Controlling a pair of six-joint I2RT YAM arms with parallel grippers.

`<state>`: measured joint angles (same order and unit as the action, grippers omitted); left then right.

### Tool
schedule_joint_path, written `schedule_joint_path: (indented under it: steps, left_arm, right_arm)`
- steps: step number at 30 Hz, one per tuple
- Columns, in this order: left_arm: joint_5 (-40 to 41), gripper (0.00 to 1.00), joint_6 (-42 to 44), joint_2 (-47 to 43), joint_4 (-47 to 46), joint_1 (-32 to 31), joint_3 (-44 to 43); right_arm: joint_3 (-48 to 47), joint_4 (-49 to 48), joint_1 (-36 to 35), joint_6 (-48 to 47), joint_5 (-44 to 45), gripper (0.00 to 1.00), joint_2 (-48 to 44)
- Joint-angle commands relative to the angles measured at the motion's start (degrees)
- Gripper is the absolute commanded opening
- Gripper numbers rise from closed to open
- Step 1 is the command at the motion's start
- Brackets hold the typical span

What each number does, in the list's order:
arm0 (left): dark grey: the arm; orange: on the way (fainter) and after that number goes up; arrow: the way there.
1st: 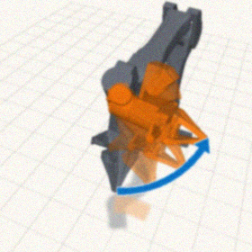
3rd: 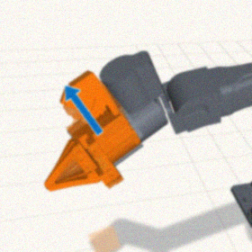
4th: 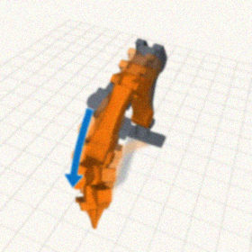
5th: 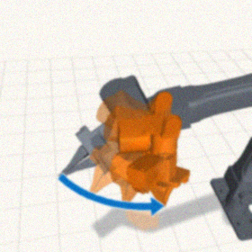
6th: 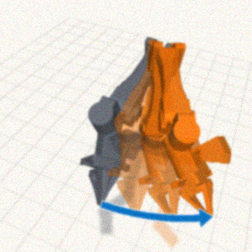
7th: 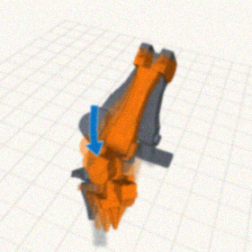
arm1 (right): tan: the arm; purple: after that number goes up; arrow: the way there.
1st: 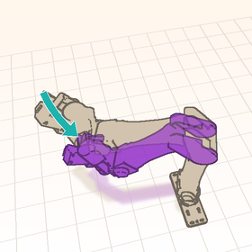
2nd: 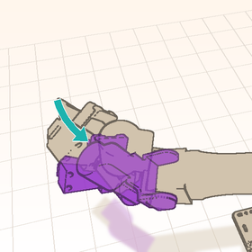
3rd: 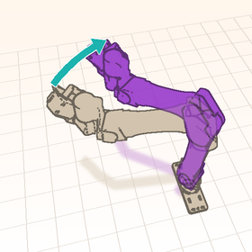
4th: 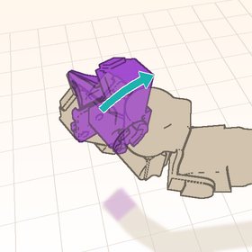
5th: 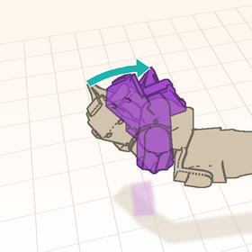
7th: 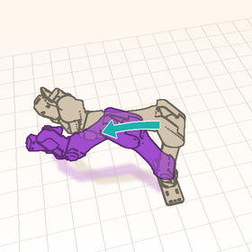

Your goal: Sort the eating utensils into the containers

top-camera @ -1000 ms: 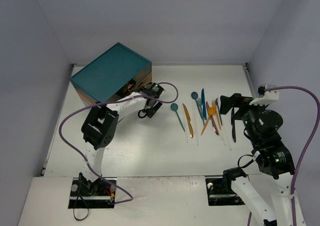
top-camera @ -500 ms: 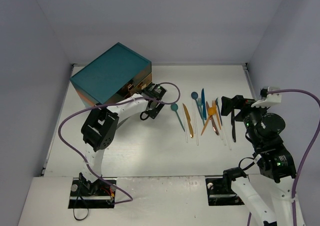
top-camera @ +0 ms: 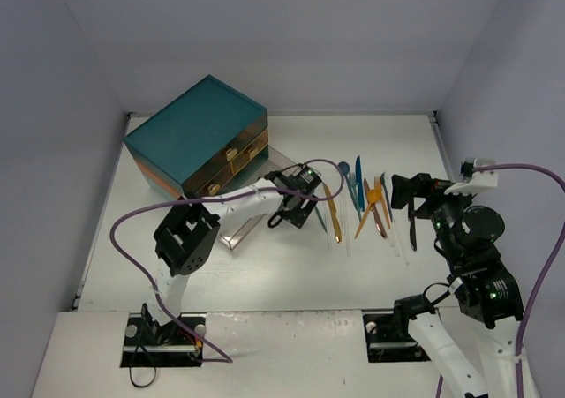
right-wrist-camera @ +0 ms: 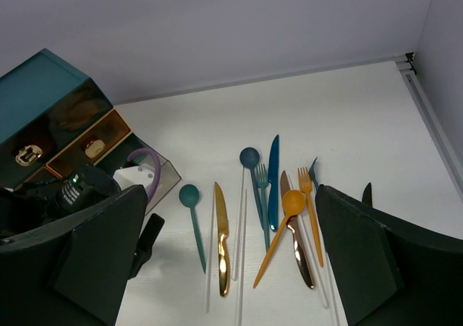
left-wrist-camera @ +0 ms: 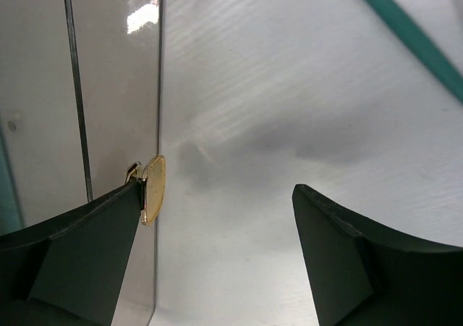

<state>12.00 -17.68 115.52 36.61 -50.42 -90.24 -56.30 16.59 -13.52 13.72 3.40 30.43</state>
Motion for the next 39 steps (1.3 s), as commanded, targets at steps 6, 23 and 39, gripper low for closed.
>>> schedule_joint_path:
  steps: [6,23,39]
  left_arm:
    - [-4.2,0.80,-8.7,-2.0,2.1,-6.0,-3.6]
    - [-2.6,0.88,-10.0,-8.6,7.7,-3.6,-15.3]
    - [-8.0,0.88,-8.2,-31.7,11.1,13.3,-2.6]
  right_arm:
    - [0.6,-2.4,0.2,1.0,-0.5,1.00,0.0]
    - [2.1,4.8,0.2,2.0,-2.4,1.00,9.5]
    - [5.9,4.7,-11.0,6.7,-1.6,0.50,38.6]
